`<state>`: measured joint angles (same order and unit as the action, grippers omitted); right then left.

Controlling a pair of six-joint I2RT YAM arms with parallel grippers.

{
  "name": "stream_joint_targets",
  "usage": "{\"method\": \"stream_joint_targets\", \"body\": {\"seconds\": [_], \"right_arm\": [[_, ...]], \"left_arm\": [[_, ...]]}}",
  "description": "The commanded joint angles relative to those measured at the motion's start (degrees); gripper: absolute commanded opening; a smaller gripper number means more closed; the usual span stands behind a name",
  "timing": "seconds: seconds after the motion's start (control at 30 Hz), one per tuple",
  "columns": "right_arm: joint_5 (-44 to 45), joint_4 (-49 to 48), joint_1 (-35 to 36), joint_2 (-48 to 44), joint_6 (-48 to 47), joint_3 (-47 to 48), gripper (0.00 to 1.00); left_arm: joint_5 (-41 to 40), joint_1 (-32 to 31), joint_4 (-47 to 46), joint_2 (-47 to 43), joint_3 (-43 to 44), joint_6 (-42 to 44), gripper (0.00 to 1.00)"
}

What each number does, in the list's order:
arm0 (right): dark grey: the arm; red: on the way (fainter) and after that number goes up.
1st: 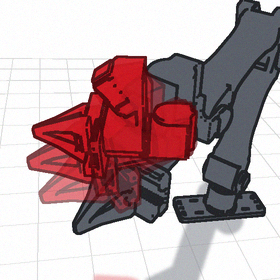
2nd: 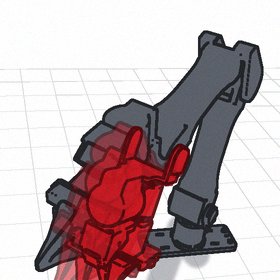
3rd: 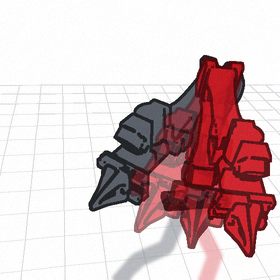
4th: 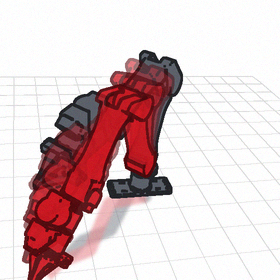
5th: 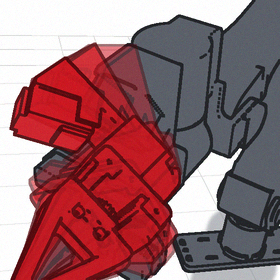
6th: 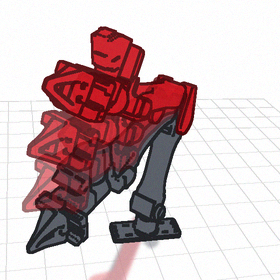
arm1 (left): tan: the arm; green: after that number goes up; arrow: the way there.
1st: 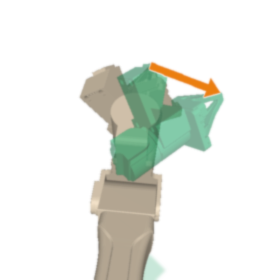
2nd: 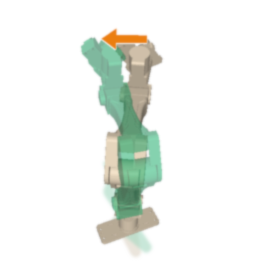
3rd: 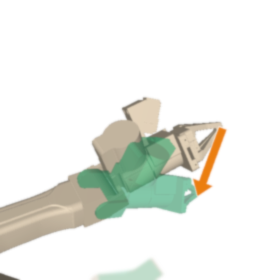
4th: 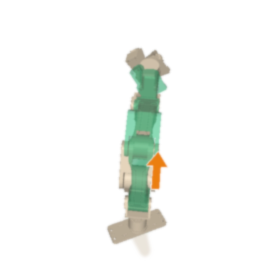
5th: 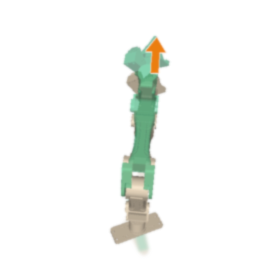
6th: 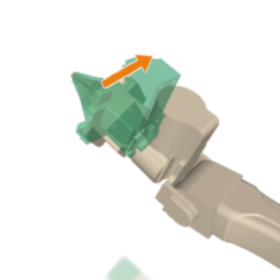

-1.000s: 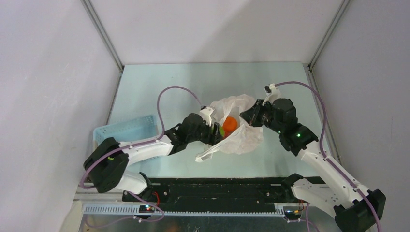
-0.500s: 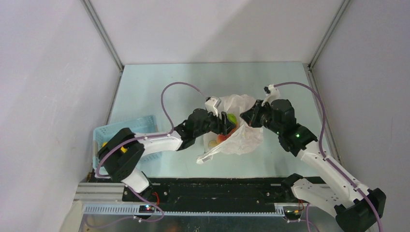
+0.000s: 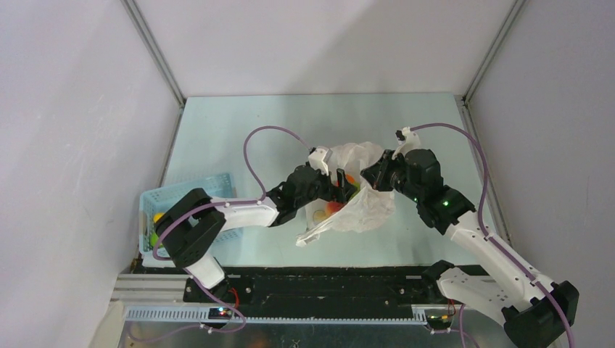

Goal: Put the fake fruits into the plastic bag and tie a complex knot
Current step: Pick up the fake fruit from the bin, then place the fake fruit in the plastic bag.

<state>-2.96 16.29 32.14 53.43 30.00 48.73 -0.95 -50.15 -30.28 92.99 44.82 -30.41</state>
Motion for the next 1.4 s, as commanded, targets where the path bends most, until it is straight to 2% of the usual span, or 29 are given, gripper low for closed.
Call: {"method": "stream_joint_targets", "body": {"seconds": [0.0, 0.2, 0.6, 0.7, 0.87, 1.03, 1.2, 1.37], "right_arm": [[1.36, -0.31, 0.29, -0.23, -0.19, 0.23, 0.00], [1.74, -0.03, 0.34, -0.43, -0.30, 0.23, 0.00], [0.94, -0.38, 0.41, -1.27, -0.43, 0.21, 0.00], [0.57, -0.55, 0.51, -1.04, -0.32, 0.22, 0.00], [-0.27, -0.90, 0.46, -1.12, -0.29, 0.23, 0.00], [-1.25, -0.42, 0.47, -0.96, -0.38, 0.23, 0.00], [-1.40, -0.33, 0.55, -1.39, -0.29, 0.23, 0.00], [-0.75, 0.51, 0.48, -1.95, -0.49, 0.23, 0.00]], "left_arm": [[-1.94, -0.30, -0.79, -0.17, 2.43, 1.29, 0.98], [-2.13, -0.32, 1.72, -3.51, 2.10, 3.33, 0.99], [-7.88, -0.24, 30.10, -24.27, 1.69, 16.46, 0.99], [-5.78, 0.18, 34.21, -27.68, 3.25, 19.08, 0.99], [5.97, 1.64, 38.47, -26.33, 10.55, 20.77, 0.99], [15.83, 4.08, 36.51, -22.54, 14.79, 21.64, 0.95], [17.63, 5.65, 34.63, -16.73, 17.54, 20.53, 0.80], [19.61, 5.93, 29.10, -13.50, 17.41, 18.57, 0.76]]}}
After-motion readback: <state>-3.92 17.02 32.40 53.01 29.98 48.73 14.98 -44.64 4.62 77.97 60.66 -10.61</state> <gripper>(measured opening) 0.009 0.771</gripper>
